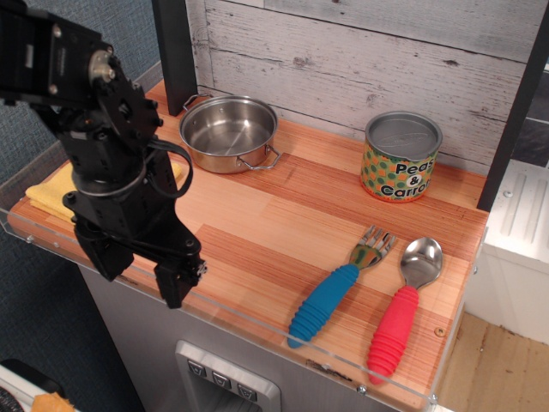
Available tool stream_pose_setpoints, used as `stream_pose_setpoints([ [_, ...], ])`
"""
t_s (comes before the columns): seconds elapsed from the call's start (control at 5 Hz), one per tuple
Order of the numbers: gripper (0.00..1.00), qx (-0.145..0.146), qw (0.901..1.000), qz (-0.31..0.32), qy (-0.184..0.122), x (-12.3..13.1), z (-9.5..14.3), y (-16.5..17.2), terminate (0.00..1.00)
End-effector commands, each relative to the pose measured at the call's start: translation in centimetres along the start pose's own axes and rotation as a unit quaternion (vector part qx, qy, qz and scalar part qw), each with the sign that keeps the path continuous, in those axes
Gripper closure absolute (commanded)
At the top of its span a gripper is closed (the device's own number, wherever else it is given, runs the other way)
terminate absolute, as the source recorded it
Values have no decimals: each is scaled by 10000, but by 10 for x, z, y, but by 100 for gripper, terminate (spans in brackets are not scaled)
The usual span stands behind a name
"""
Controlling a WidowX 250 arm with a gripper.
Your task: Move the can to the right of the pot
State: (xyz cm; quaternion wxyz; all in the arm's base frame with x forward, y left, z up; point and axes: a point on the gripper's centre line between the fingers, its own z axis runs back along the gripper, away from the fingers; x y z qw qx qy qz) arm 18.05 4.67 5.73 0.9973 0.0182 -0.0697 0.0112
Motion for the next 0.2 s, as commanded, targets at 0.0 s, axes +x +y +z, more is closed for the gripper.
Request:
stream_pose_setpoints([
  [0.0, 0, 31, 10000, -11, -66, 4, 8, -3, 100],
])
